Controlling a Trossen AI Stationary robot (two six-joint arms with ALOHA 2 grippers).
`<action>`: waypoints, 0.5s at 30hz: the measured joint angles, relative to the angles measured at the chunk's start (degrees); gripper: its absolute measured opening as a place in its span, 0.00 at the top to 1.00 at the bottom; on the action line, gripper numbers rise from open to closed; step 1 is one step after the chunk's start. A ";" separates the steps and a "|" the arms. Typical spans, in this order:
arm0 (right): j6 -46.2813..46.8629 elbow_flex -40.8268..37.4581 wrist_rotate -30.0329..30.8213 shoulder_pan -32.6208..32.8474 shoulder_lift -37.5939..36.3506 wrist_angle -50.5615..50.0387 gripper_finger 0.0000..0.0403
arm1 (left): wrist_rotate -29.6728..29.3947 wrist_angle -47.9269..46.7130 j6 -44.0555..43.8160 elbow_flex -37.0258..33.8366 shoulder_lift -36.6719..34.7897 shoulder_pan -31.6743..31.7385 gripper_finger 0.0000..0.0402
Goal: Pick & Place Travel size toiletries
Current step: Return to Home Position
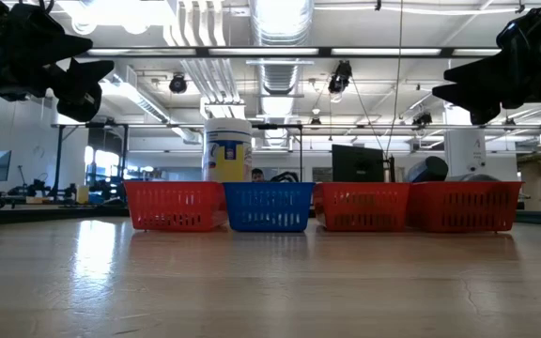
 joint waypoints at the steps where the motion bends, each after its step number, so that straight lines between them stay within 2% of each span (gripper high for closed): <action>1: 0.00 0.00 0.00 0.00 0.00 0.00 0.43 | 0.02 -0.02 0.01 0.00 0.00 0.00 0.55; 10: 0.00 0.00 -0.02 0.00 0.04 0.00 0.46 | 0.00 -0.02 0.01 0.00 0.00 0.00 0.55; 15: 0.00 0.01 -0.02 0.00 0.07 0.00 0.44 | 0.02 -0.02 0.00 0.00 0.00 0.00 0.55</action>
